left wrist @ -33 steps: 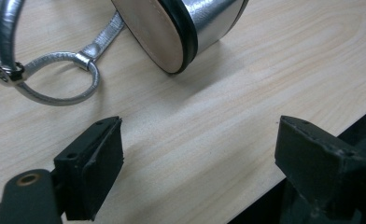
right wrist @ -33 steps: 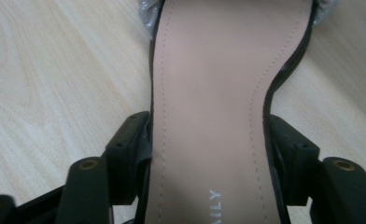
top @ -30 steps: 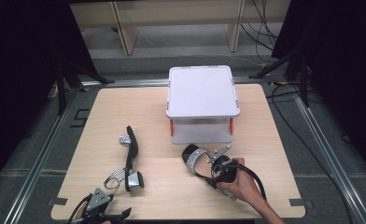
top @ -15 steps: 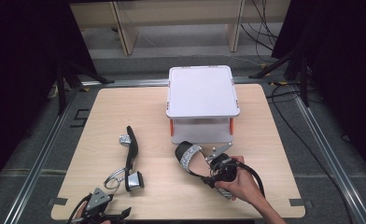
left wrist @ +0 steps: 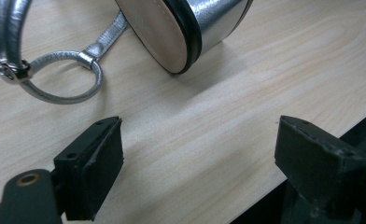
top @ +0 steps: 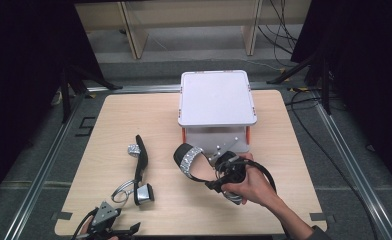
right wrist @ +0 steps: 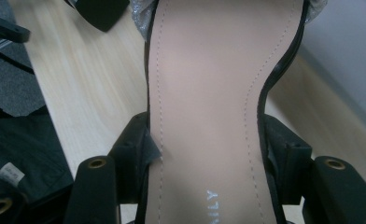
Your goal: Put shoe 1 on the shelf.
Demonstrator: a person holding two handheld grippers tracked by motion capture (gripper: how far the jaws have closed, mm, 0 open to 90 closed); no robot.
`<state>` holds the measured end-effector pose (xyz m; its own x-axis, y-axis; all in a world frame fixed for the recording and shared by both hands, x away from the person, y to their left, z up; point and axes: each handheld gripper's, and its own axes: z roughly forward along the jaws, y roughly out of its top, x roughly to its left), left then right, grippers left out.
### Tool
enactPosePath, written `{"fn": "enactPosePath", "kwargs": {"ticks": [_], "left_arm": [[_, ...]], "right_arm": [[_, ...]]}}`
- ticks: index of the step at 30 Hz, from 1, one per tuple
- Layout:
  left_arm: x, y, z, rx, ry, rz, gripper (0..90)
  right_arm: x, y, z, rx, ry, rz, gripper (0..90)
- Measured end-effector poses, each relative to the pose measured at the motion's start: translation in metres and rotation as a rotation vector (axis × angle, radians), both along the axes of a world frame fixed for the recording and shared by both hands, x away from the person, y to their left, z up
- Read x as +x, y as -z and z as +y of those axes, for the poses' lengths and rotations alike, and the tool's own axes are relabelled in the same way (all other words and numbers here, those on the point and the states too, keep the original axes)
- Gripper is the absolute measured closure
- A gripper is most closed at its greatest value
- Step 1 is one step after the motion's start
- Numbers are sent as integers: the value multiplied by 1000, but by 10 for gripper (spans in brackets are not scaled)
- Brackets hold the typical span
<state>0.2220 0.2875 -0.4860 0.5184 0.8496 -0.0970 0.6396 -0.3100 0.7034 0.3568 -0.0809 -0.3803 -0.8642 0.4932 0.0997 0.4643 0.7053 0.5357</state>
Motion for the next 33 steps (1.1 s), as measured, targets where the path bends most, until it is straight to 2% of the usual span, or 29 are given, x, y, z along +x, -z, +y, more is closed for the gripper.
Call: {"fn": "enactPosePath", "kwargs": {"ticks": [2, 4, 7, 9, 10, 11, 12, 13, 16, 17, 18, 19, 20, 22, 23, 24, 25, 26, 28, 29, 30, 31, 32, 33], "left_arm": [[1, 0, 0, 20, -8, 5, 153], [0, 0, -1, 1, -1, 12, 153], [1, 0, 0, 17, -9, 3, 153], [0, 0, -1, 7, -2, 11, 153], [0, 0, -1, 2, 0, 11, 153], [0, 0, 0, 4, 6, 7, 152], [1, -1, 0, 15, 2, 5, 152], [0, 0, 0, 14, -9, 6, 153], [0, -1, 0, 5, 9, 8, 152], [0, 0, -1, -10, 1, 10, 152], [0, 0, -1, -1, 0, 12, 153], [0, 0, -1, 3, 2, 10, 153], [0, 0, -1, 16, 7, 7, 153], [0, 0, -1, 16, 7, 3, 152], [0, 0, -1, -4, 6, 13, 152], [0, 0, -1, -6, -1, 14, 153], [0, 0, 0, 5, 5, 13, 153], [-1, 1, -1, -10, 0, 14, 153], [0, -1, 0, 9, 15, 9, 152], [0, 0, -1, 4, 14, 8, 153], [0, 0, 0, 7, 16, 10, 153], [0, 0, 0, 4, 14, 6, 153], [0, 0, 0, 16, 11, 1, 152], [0, 0, 0, 7, 7, 6, 152]], "right_arm": [[1, -12, 5, 4, -16, -4, 428], [2, -23, 9, 10, -19, -14, 428], [6, -44, 18, 29, -36, -27, 428], [11, -56, 24, 53, -50, -37, 428], [12, -61, 26, 59, -33, -22, 427], [16, -68, 29, 60, -40, -37, 427], [18, -72, 32, 71, -25, -23, 427], [22, -78, 35, 75, -21, -35, 427], [36, -92, 42, 88, -12, -50, 428], [41, -97, 44, 89, 13, -47, 428], [46, -99, 45, 85, 9, -68, 427], [49, -103, 47, 86, 42, -47, 427], [54, -105, 48, 92, 48, -52, 427], [69, -110, 50, 100, 89, -45, 427], [75, -112, 52, 99, 107, -40, 427], [82, -114, 53, 93, 125, -45, 427], [90, -115, 53, 94, 143, -38, 427], [96, -115, 54, 101, 159, -42, 427], [110, -117, 55, 94, 210, -36, 427], [120, -117, 56, 86, 237, -36, 427], [127, -118, 57, 88, 259, -31, 427], [134, -118, 58, 89, 298, -2, 427], [144, -117, 57, 101, 316, -1, 427], [149, -117, 57, 105, 343, 9, 427]]}}
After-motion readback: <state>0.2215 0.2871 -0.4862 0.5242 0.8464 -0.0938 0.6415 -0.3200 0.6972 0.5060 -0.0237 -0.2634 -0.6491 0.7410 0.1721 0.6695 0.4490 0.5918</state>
